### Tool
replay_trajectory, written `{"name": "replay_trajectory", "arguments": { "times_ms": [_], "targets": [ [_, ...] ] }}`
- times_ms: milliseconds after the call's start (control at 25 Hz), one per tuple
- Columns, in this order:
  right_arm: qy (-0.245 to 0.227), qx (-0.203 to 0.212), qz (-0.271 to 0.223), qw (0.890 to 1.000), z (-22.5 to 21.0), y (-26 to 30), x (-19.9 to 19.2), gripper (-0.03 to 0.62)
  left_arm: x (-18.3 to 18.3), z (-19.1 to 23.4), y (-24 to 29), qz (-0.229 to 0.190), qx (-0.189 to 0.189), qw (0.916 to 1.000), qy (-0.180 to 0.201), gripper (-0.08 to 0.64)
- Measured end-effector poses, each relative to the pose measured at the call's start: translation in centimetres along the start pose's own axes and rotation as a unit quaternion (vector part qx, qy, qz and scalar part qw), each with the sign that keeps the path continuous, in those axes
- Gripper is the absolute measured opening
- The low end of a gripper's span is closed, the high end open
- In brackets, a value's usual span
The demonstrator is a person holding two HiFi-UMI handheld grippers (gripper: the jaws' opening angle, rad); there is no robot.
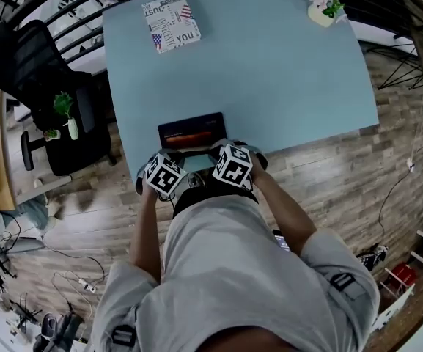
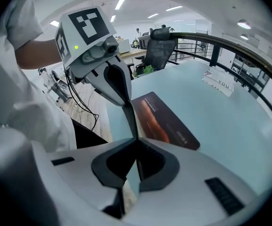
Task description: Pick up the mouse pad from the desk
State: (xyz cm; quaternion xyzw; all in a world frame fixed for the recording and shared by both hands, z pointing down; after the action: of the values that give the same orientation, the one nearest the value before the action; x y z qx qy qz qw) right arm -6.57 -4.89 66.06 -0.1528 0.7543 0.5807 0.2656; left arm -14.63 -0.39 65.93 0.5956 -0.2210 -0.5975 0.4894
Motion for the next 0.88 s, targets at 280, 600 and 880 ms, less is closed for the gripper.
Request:
{"name": "replay_trajectory", "arguments": {
  "times_ms": [280,600,880],
  "targets": [
    [-0.029,0.009,-0.021,0.999,-2.4,-0.2,1.5,0.017,1.8,2.1,0.3,0.017,0.048,0.9987,0.006,0.026],
    [-0.076,-0.001,-0.034,0.996,-4.4,-0.1,2.7,0.017,3.1,3.7,0.1,-0.001,0.121,0.9924,-0.023,0.026],
    [-0.06,-0.021,-0.043,0.997,-5.2,0.3,3.4,0.017,3.2,4.3,0.0,-0.013,0.138,0.9901,-0.02,0.026]
  ]
}}
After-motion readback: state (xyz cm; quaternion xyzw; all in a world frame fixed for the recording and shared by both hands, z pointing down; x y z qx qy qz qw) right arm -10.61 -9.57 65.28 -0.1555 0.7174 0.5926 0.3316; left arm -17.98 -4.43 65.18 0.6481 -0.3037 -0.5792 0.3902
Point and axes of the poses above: the fingertips, and each gripper's own axes: y forward along the fingers, z to its left, x out of its top, the point moved 2 cm from there along -y, backward along the fingers, and after that the axes turned 8 degrees about -z, right-handed, at the moved point
